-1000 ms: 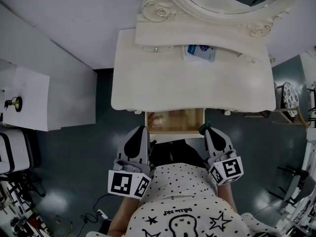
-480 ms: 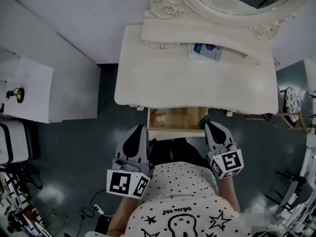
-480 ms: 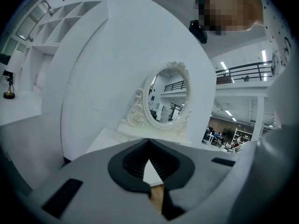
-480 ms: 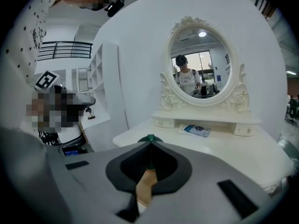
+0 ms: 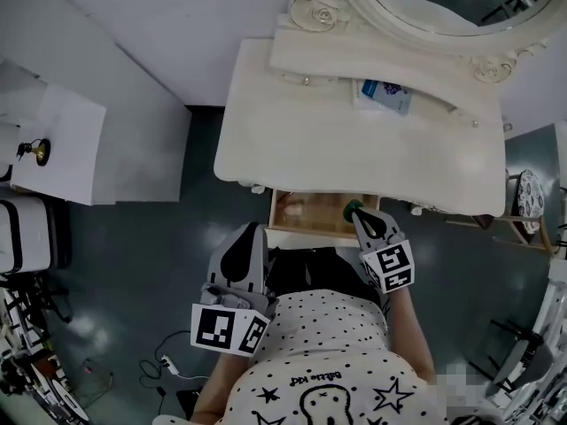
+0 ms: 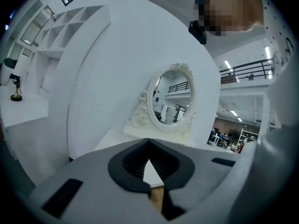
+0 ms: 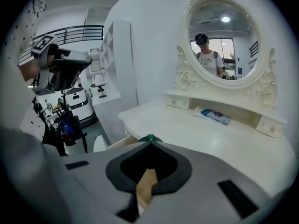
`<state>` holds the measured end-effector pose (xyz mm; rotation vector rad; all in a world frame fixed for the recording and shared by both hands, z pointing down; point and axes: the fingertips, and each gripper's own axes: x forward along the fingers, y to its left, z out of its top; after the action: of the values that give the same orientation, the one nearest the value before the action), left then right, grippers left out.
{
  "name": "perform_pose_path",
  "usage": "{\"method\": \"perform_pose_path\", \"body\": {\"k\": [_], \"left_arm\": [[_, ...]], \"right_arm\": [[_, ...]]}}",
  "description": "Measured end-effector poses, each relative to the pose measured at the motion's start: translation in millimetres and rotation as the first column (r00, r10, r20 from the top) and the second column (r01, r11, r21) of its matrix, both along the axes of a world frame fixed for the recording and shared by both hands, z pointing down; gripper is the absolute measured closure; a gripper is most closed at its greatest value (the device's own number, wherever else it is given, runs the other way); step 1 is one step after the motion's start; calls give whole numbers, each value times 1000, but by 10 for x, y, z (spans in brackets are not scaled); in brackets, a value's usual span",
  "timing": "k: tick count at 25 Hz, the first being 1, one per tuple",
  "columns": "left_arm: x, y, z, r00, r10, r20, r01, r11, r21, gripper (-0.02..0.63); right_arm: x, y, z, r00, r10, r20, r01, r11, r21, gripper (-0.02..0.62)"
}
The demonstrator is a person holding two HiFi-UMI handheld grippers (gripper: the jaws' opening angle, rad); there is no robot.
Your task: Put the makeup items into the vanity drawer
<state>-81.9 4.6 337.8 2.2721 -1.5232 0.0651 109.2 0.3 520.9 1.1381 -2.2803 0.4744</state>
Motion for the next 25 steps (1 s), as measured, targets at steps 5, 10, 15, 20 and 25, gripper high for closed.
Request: {"method": "perform_pose_path", "body": {"k": [5, 10, 15, 20, 25], "left_arm": [[-74, 20, 4, 999, -41, 10, 42, 999, -7, 609], [-115, 40, 19, 997, -73, 18, 74, 997, -20, 609], [-120, 41, 55, 994, -102, 27, 103, 994, -31, 609], [-143, 57, 91, 991, -132, 36, 134, 990, -47, 609], [-166, 69, 113, 987, -154, 44, 157, 986, -59, 609]], "right_arm": [[-106, -33, 365, 996, -77, -43, 74, 995, -64, 586], [-215, -76, 695, 982, -170, -88, 158, 979, -126, 586], [-297, -83, 1036, 936, -313, -160, 283, 941, -187, 586], [-292, -84, 1348, 899, -387, -205, 331, 907, -260, 586], [-281, -91, 1539, 885, -407, -225, 328, 890, -318, 586]]}}
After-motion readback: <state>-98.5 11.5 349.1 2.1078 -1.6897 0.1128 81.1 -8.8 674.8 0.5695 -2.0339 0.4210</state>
